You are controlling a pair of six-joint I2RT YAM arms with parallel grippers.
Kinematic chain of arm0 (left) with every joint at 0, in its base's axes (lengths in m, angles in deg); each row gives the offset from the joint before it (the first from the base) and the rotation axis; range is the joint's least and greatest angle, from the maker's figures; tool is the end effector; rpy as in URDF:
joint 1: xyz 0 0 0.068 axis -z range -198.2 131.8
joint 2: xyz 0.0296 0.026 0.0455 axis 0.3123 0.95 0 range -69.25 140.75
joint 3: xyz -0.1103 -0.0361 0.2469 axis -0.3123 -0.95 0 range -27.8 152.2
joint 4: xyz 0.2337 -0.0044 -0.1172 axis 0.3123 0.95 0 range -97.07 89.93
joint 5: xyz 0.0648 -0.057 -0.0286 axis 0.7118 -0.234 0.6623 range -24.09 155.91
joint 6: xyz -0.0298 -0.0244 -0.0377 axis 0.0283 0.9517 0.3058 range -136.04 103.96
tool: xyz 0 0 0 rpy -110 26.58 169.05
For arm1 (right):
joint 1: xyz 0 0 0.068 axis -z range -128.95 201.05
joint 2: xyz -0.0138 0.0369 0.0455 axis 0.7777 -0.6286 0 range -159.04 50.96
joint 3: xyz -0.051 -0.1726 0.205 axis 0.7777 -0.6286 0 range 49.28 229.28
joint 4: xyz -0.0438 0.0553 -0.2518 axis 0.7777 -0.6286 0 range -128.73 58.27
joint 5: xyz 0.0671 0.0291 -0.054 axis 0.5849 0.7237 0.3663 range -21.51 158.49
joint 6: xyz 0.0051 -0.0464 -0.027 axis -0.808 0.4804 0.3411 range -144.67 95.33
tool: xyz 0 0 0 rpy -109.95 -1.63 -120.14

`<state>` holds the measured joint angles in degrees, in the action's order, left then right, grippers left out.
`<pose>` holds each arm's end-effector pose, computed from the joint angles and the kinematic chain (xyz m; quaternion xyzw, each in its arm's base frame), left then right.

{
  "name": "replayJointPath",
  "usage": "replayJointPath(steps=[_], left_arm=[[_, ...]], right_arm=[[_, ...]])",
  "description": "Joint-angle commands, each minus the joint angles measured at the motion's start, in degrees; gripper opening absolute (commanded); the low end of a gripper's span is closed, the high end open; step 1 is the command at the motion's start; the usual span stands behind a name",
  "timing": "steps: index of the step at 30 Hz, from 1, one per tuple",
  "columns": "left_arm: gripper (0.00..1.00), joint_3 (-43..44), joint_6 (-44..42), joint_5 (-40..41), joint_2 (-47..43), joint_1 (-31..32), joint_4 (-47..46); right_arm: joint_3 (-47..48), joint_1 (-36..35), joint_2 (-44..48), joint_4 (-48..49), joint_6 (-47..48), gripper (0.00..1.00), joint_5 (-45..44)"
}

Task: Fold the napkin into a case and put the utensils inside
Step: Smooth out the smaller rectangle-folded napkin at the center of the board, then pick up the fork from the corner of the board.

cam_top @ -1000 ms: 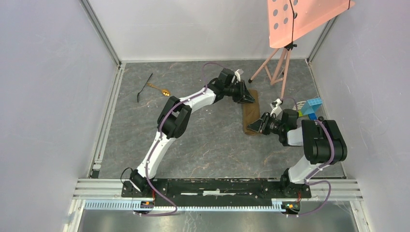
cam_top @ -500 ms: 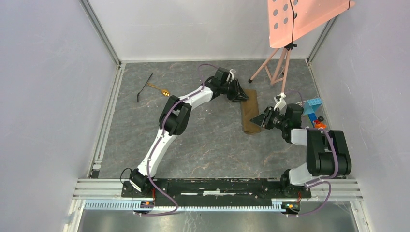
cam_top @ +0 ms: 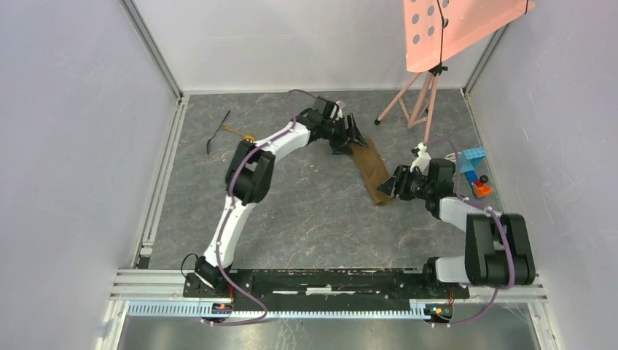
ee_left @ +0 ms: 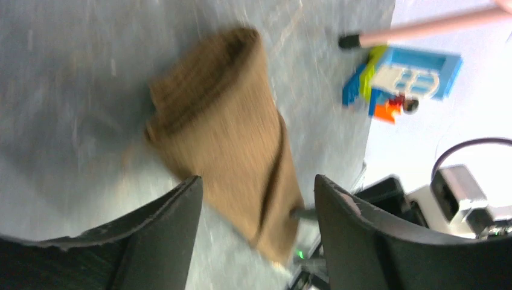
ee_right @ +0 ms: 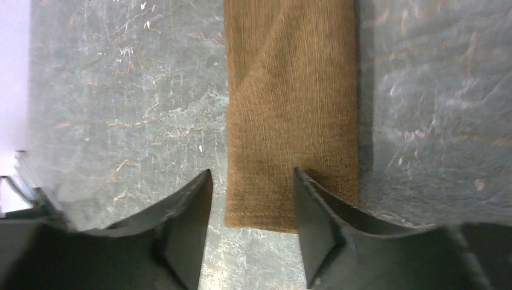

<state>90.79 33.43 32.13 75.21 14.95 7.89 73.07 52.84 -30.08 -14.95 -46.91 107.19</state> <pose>0.4580 -0.3226 0.1463 -0.0039 0.8785 -0.4612 0.1246 0.2399 0.0148 0.1346 0.0426 0.8669 0.3662 0.3355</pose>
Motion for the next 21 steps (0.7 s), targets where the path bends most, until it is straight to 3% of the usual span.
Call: replayJointPath(steps=[1, 6, 11, 14, 17, 21], left_arm=[[0.83, -9.6, -13.4, 3.5, -22.9, -2.8, 9.9], [0.88, -22.5, -24.3, 13.3, -38.8, -11.1, 20.6], [0.88, -24.0, -29.6, 36.3, -42.7, -23.5, 32.1], [0.87, -23.2, -30.3, 52.5, -40.5, -28.5, 33.7], [0.84, -20.6, -34.2, 57.7, -35.5, -30.2, 32.2], [0.73, -14.2, -36.0, 57.5, -26.0, -32.7, 33.7]], right_arm=[[6.1, -5.2, 10.3, -11.9, 7.5, 0.65, -7.3], [9.0, -12.4, 17.5, -18.8, 11.9, 0.79, -11.5], [5.8, -17.5, 21.4, -16.5, 11.9, 0.82, -8.6], [3.6, -19.1, 22.6, -13.5, 11.1, 0.82, -7.0], [3.1, -19.5, 22.8, -13.3, 11.4, 0.82, -5.6], [4.4, -19.5, 23.1, -14.8, 12.2, 0.82, -5.8]])
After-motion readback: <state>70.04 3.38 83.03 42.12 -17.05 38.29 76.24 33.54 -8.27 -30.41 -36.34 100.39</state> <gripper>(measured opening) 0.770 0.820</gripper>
